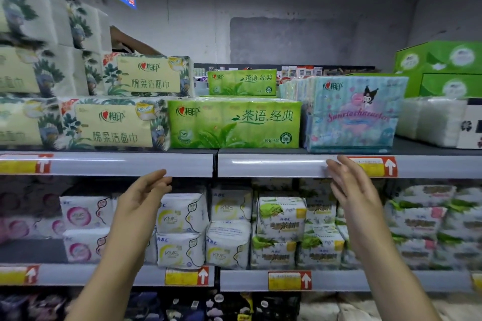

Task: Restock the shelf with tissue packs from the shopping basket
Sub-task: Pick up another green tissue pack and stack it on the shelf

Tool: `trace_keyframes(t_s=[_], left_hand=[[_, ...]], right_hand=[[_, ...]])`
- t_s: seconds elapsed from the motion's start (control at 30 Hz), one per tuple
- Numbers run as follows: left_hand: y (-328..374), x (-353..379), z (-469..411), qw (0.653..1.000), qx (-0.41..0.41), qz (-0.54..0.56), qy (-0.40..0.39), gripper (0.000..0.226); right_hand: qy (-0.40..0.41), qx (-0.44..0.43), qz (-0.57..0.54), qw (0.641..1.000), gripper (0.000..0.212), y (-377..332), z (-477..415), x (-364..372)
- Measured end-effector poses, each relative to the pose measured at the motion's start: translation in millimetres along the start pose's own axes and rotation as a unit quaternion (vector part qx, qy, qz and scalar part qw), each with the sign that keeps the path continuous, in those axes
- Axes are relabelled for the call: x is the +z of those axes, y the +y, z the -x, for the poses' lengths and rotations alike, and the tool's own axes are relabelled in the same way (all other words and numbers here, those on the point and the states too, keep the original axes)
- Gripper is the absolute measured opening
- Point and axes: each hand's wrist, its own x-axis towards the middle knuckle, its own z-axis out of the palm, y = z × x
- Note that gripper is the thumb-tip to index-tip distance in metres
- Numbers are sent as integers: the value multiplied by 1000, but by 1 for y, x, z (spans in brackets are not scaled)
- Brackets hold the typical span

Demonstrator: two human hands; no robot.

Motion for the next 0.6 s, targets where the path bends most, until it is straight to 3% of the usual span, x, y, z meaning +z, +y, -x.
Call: trace_keyframes(t_s=[0.13, 0.27, 0.6], left_hand=[[-8, -12, 6, 999, -10, -27, -29, 25], [-12, -31, 11, 997, -13, -47, -53, 25], [-19, -107, 21, 997, -27, -46, -57, 25]], right_hand=[[2, 4, 0, 1000, 35, 4, 11, 5], [-6, 15, 18, 1000, 14, 8, 19, 19], [3, 54, 33, 998, 16, 8, 65, 69]])
